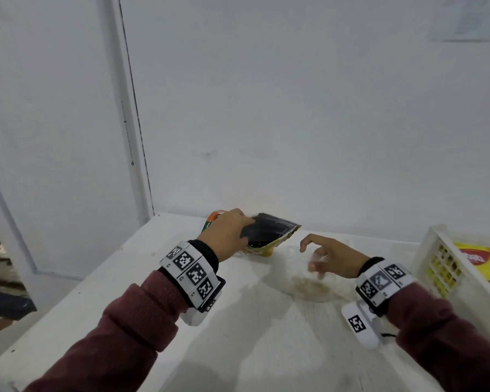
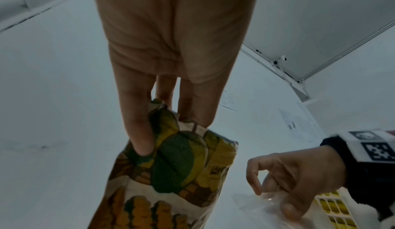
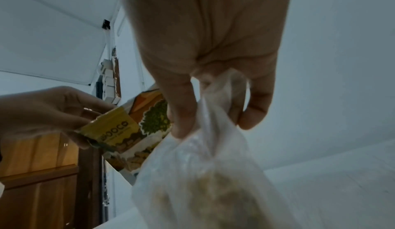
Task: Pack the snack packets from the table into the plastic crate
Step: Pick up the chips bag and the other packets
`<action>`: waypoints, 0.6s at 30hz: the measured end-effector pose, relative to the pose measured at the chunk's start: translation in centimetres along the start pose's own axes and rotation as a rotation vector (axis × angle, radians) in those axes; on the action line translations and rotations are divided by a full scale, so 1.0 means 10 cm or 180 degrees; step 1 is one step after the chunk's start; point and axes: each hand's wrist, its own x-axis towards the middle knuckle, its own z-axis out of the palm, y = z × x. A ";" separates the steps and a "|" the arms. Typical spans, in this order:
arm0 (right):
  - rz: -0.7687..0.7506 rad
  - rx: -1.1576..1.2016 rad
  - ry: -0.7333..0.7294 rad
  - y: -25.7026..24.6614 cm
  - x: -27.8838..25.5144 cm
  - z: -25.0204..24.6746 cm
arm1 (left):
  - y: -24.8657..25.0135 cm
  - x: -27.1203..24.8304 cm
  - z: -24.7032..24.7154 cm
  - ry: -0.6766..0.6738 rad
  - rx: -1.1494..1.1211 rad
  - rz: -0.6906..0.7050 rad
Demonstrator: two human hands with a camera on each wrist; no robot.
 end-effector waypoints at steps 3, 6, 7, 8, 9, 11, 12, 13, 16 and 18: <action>-0.0085 -0.0185 0.0343 0.02 0.00 0.04 | 0.00 0.01 -0.01 -0.0027 -0.0006 0.0040; 0.0044 -0.0631 0.0348 0.02 0.03 0.11 | 0.02 0.01 -0.01 -0.0035 -0.0010 0.0065; 0.0214 -0.0908 0.0282 -0.02 0.02 0.14 | 0.02 0.01 -0.01 -0.0035 -0.0015 0.0076; 0.0357 -0.1260 0.0166 -0.04 0.01 0.17 | 0.03 0.00 -0.02 -0.0033 -0.0020 0.0090; 0.0475 -0.1702 0.0106 -0.04 0.01 0.20 | 0.04 0.00 -0.02 -0.0028 -0.0024 0.0102; 0.0683 -0.2534 -0.0120 -0.06 0.00 0.26 | 0.05 -0.01 -0.02 -0.0008 -0.0035 0.0132; 0.0688 -0.2813 -0.0178 -0.09 0.00 0.29 | 0.06 -0.01 -0.03 0.0001 -0.0041 0.0157; 0.0712 -0.2972 -0.0213 -0.09 0.00 0.32 | 0.06 -0.02 -0.03 -0.0003 -0.0051 0.0183; 0.0692 -0.3245 -0.0089 -0.09 0.04 0.42 | 0.06 -0.03 -0.04 -0.0103 -0.0097 0.0235; 0.0727 -0.3302 0.0059 -0.10 0.06 0.46 | 0.06 -0.03 -0.05 -0.0166 -0.0107 0.0253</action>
